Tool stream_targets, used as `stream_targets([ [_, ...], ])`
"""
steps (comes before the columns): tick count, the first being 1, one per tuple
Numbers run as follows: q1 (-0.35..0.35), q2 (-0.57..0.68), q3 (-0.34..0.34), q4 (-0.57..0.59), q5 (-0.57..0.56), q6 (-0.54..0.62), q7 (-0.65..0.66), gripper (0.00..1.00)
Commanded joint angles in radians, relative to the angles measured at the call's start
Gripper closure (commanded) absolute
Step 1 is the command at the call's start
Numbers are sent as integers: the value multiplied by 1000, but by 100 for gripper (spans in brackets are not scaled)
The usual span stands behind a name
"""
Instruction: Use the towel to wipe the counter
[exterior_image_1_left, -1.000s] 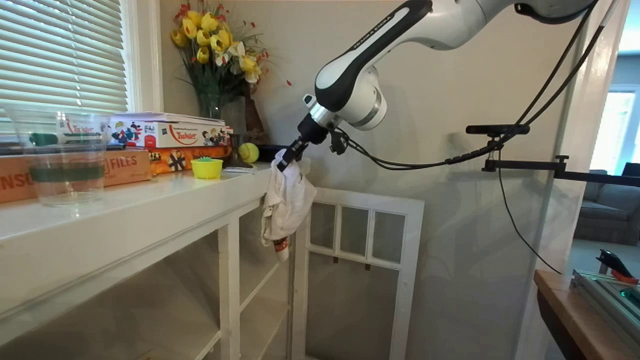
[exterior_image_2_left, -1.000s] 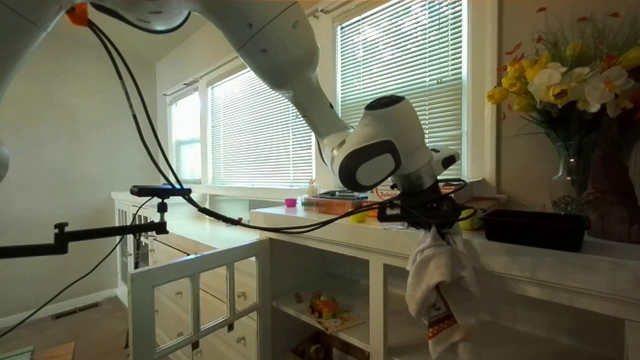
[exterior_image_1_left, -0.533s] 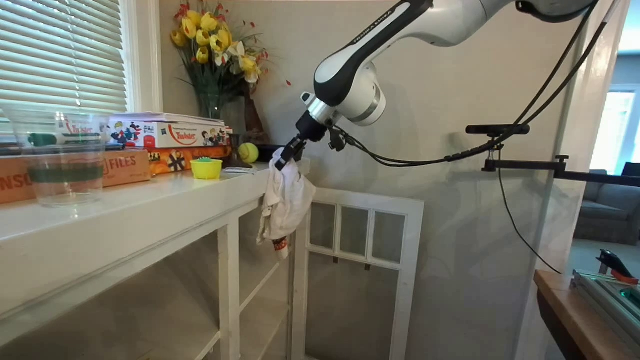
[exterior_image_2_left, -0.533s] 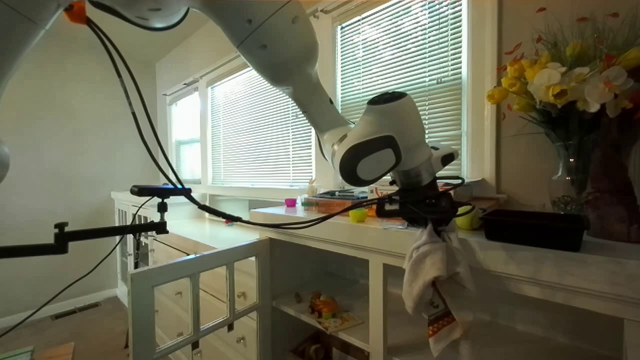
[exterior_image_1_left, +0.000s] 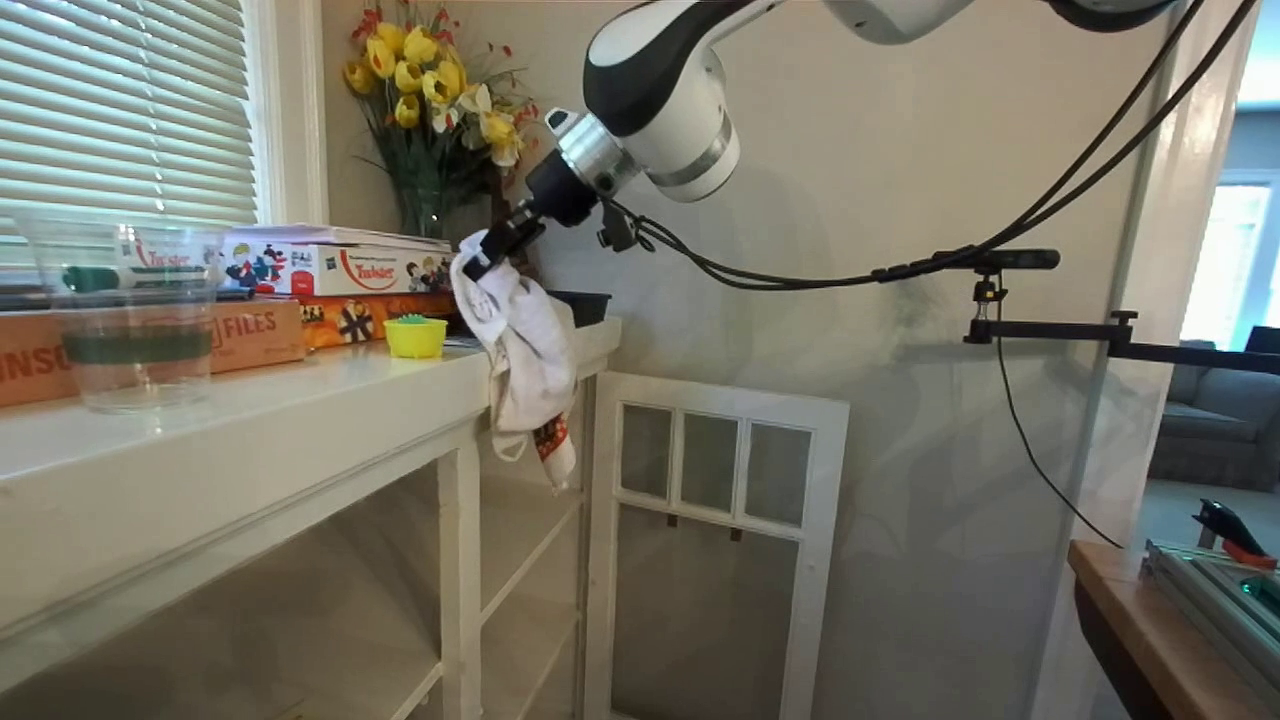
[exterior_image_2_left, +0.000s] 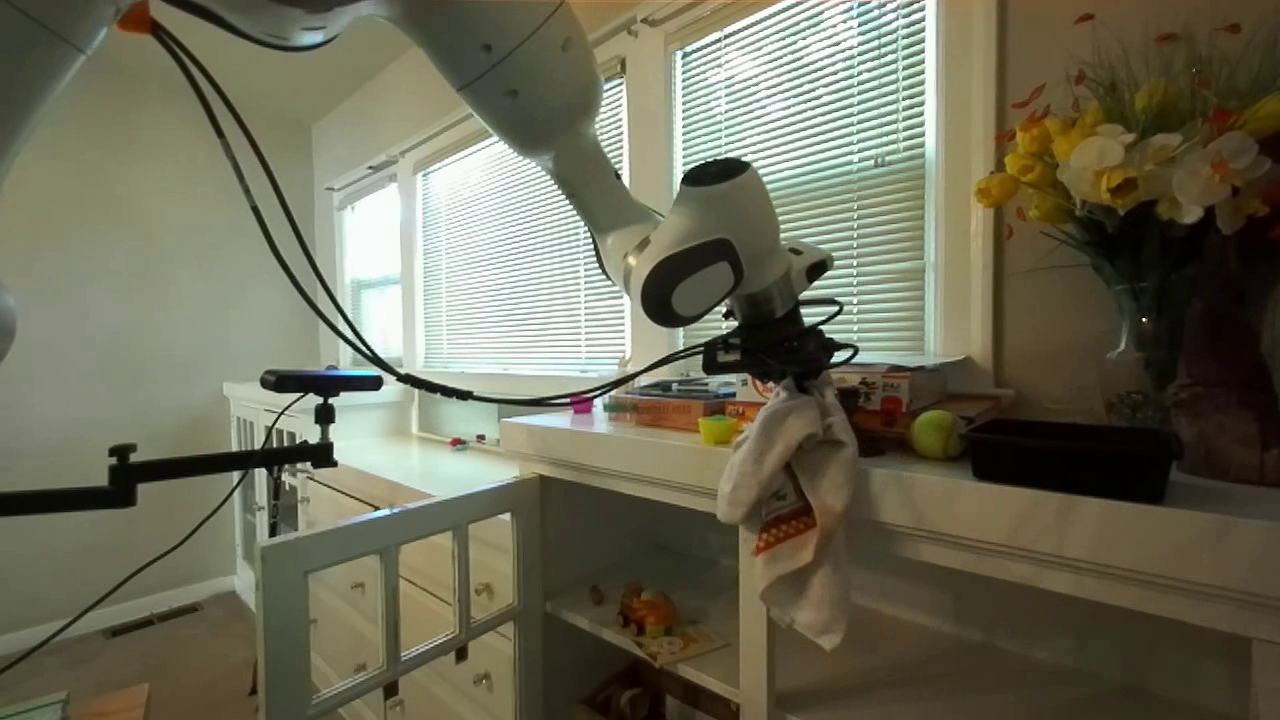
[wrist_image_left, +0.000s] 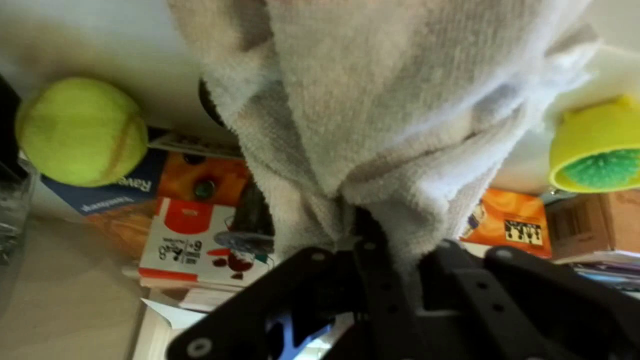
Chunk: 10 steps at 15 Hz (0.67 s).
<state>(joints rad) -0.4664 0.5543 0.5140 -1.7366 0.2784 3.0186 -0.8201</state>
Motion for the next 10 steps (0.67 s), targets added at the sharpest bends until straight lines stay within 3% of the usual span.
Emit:
stream_targets([
  [1,12,54,18,74,21,-6,30,96],
  [10,22,139,-7,112,27,-107,220,96],
])
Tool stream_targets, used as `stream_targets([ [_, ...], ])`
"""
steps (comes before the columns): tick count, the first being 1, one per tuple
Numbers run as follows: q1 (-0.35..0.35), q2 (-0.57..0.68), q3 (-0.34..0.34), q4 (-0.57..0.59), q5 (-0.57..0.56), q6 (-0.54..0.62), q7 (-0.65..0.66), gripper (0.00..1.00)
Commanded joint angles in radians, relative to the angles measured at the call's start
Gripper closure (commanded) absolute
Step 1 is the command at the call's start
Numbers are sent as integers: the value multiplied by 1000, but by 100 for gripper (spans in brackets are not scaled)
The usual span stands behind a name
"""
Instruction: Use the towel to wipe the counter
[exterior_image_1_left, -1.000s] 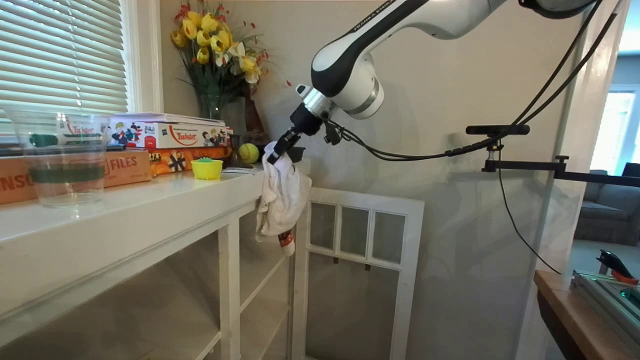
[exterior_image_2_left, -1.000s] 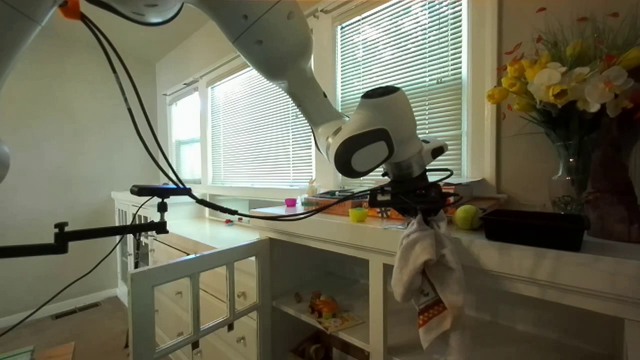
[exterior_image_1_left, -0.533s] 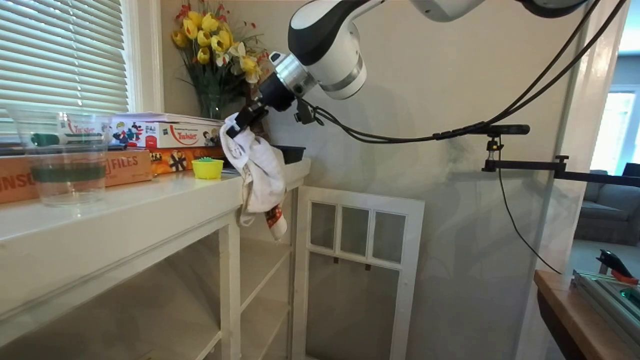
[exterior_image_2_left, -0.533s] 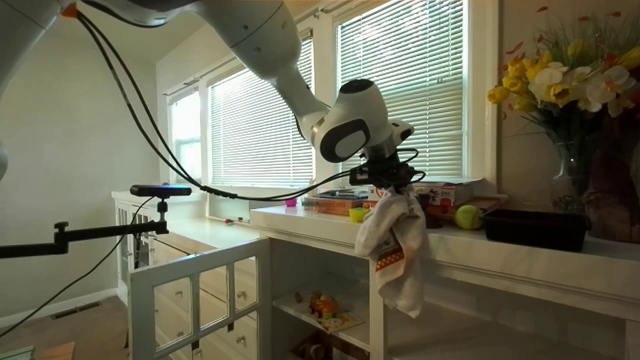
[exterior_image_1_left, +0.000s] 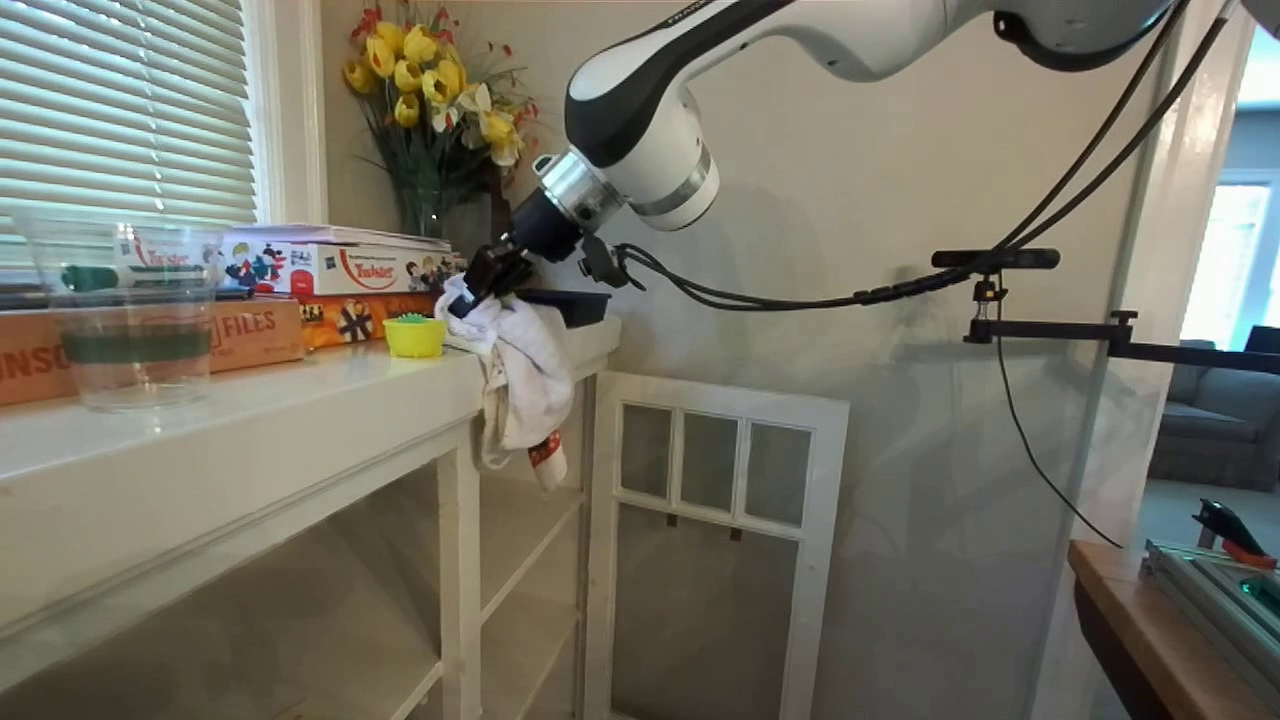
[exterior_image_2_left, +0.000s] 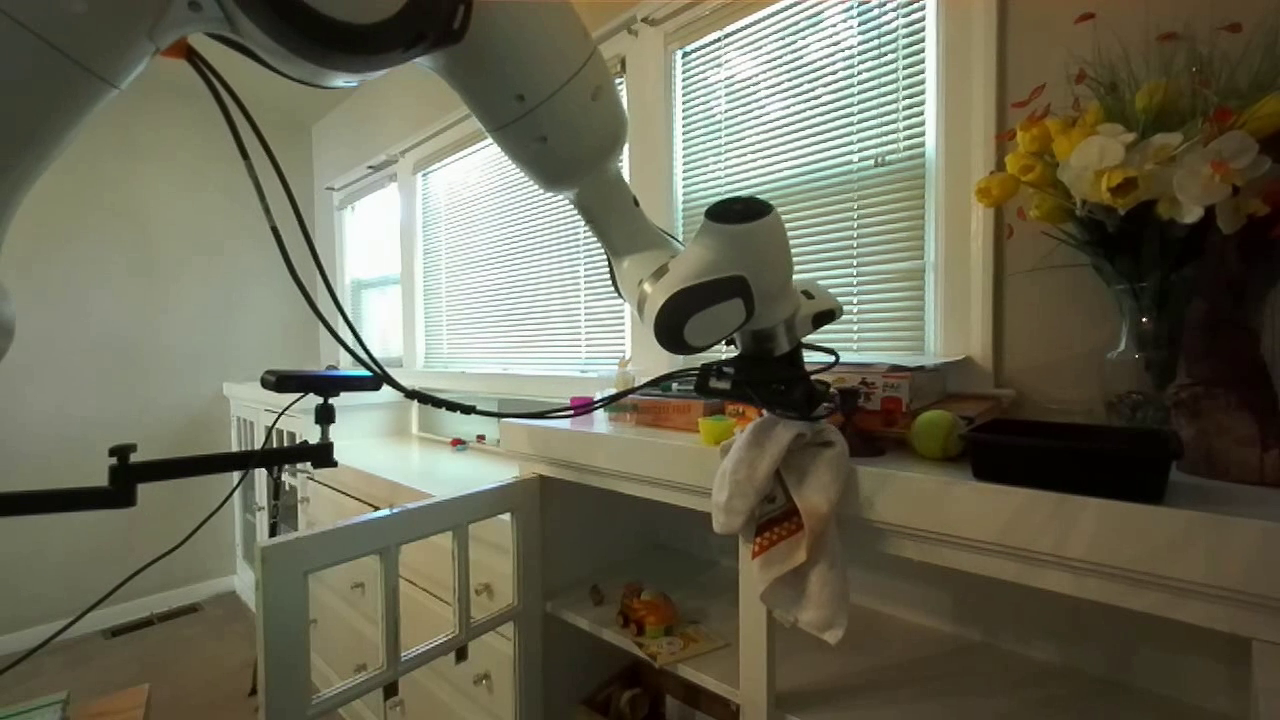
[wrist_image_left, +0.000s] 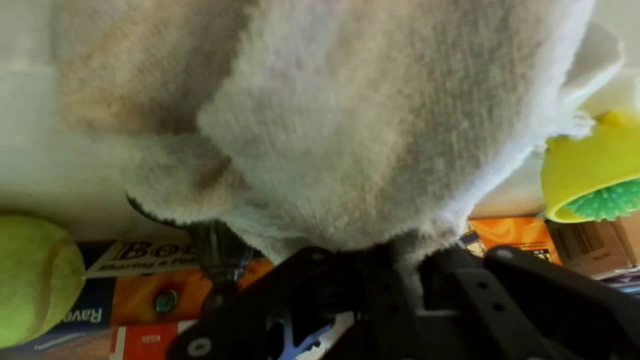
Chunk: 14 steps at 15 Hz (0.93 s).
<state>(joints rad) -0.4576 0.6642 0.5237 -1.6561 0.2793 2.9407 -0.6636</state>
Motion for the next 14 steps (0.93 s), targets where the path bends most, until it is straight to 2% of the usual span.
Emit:
stream_targets([
  [1,20,26,-35,25,22,-18,100,96],
  [5,19,8,-91,-8,17,46,234,96],
  [7,6,16,-89,-6,15,59,264,96],
  [11,-67,81,36,52,8,3,156,96],
  [14,-81,130,102,100,-2,-68,99,96],
])
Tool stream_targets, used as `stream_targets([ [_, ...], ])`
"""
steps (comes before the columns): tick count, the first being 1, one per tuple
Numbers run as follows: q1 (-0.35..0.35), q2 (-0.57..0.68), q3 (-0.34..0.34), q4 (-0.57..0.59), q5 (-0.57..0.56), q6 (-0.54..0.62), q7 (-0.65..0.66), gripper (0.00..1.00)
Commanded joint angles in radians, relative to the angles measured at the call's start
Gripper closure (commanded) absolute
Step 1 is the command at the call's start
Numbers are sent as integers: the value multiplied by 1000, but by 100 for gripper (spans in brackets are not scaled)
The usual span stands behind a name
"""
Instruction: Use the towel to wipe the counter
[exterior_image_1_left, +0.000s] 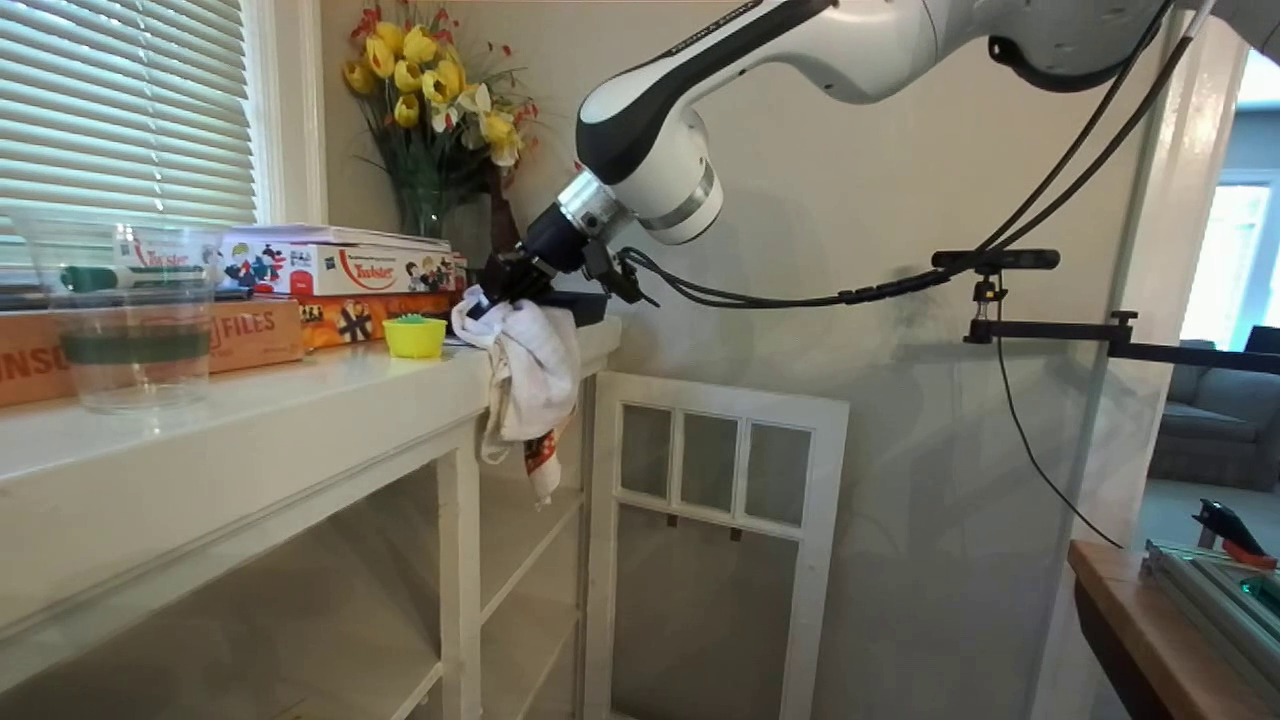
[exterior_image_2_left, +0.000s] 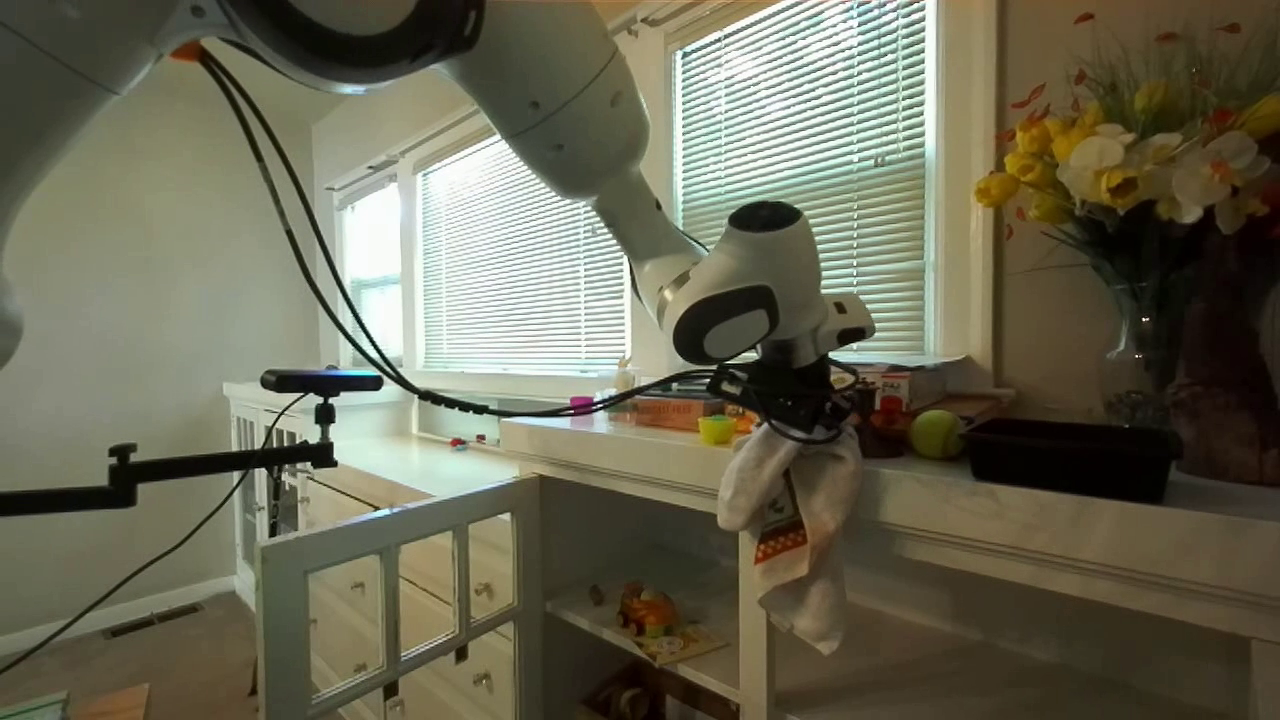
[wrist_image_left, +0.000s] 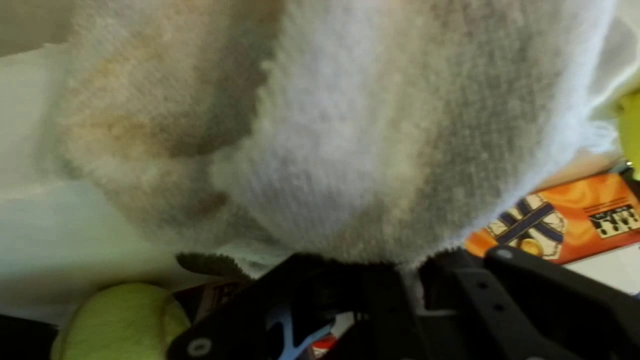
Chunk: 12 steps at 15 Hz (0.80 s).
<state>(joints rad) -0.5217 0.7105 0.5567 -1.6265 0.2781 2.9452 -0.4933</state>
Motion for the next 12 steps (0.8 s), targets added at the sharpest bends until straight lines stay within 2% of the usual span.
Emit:
stream_targets([
  [1,-15,99,85,91,0,-101,-92,96],
  [6,31,185,122,219,15,-251,-196,96],
  [12,138,297,96,433,36,-449,-267,96],
])
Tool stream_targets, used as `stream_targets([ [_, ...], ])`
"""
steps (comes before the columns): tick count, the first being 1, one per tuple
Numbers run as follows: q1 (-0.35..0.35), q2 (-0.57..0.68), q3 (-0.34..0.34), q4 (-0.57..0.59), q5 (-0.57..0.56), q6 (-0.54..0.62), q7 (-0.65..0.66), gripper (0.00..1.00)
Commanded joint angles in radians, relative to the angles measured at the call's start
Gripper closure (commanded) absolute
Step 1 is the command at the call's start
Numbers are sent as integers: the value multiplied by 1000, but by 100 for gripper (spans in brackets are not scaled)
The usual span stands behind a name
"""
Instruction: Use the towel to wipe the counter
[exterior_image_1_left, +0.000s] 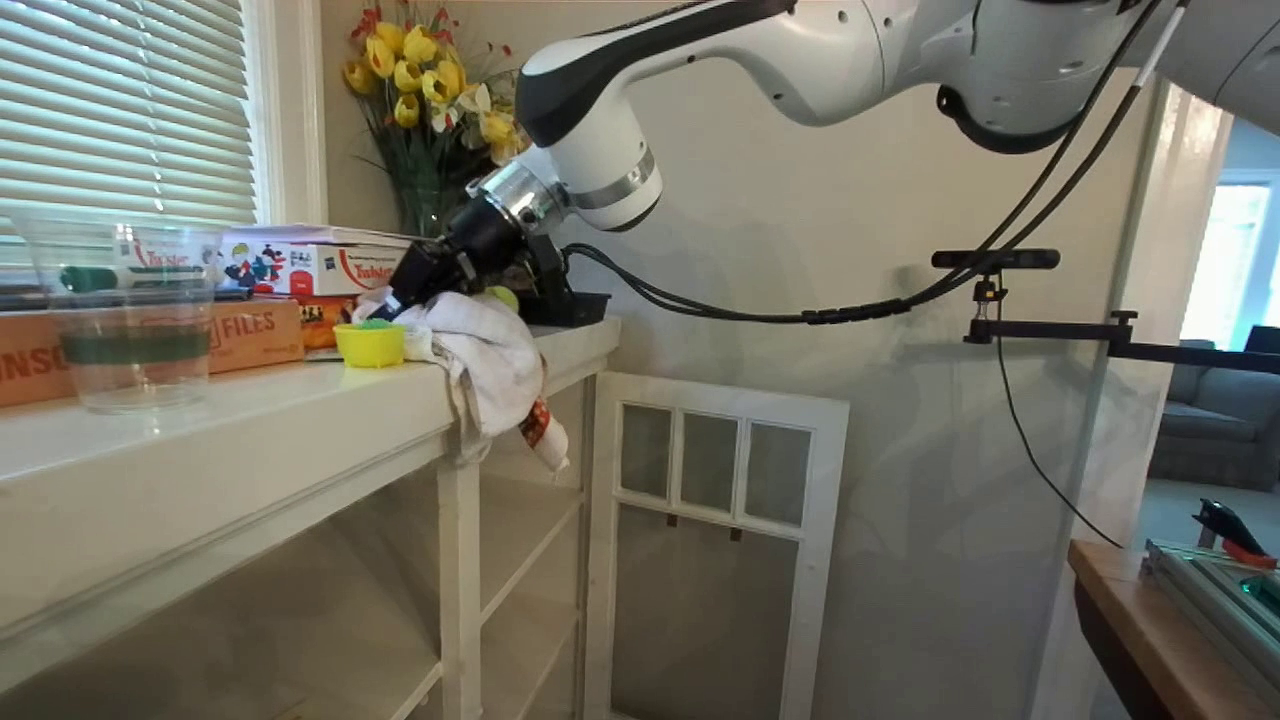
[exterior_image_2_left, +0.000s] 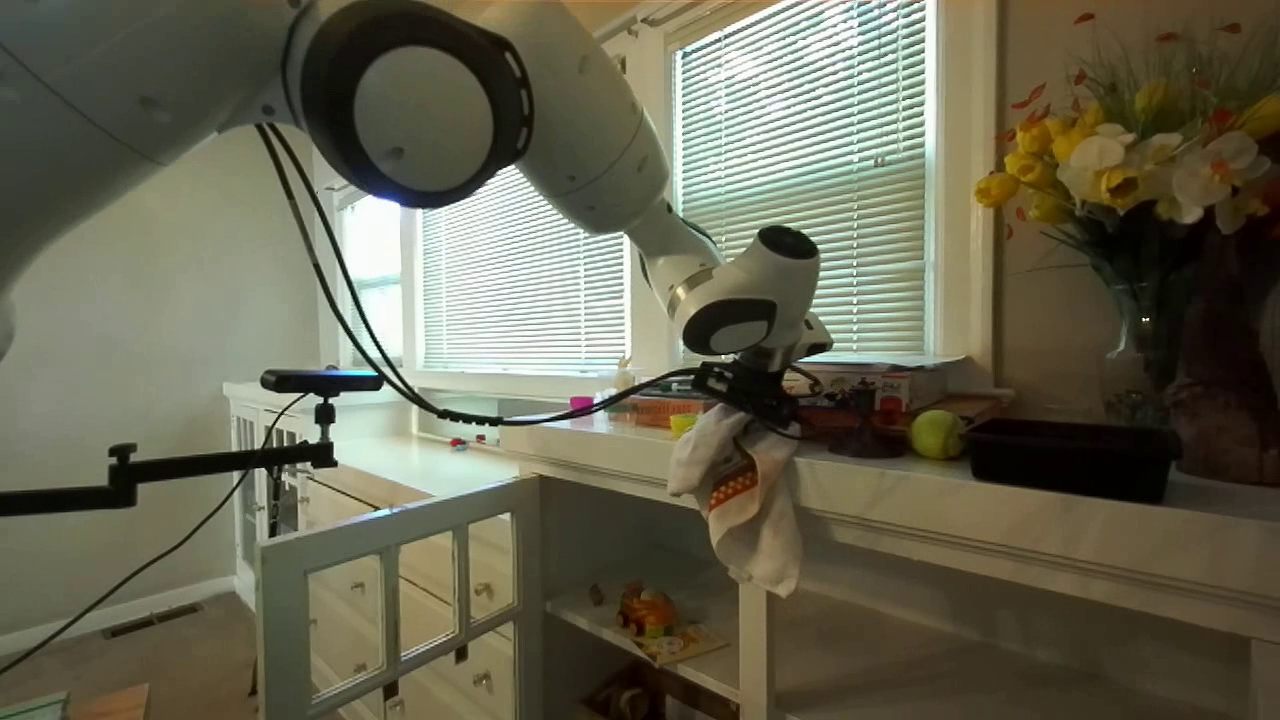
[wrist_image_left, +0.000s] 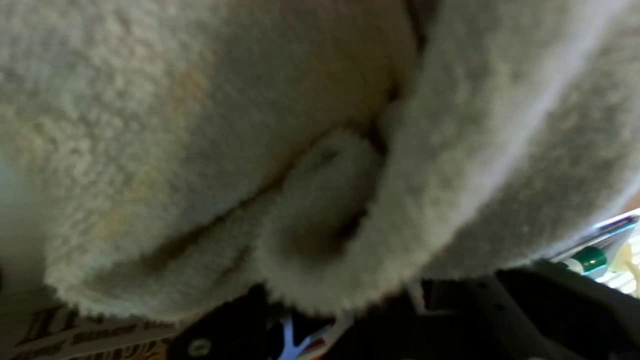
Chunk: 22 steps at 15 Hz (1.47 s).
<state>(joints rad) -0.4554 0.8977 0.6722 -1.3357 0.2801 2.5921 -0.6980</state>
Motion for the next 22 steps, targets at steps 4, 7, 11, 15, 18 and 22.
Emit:
stream_targets([
  [4,150,173,-57,292,38,-223,-74,96],
  [7,200,208,-94,387,46,-295,-73,96],
  [11,213,220,-157,444,81,-295,-55,96],
  [15,199,194,-212,429,126,-251,-47,96],
  [18,176,167,-245,405,154,-216,-40,96],
  [22,148,136,-290,370,173,-160,-27,96],
])
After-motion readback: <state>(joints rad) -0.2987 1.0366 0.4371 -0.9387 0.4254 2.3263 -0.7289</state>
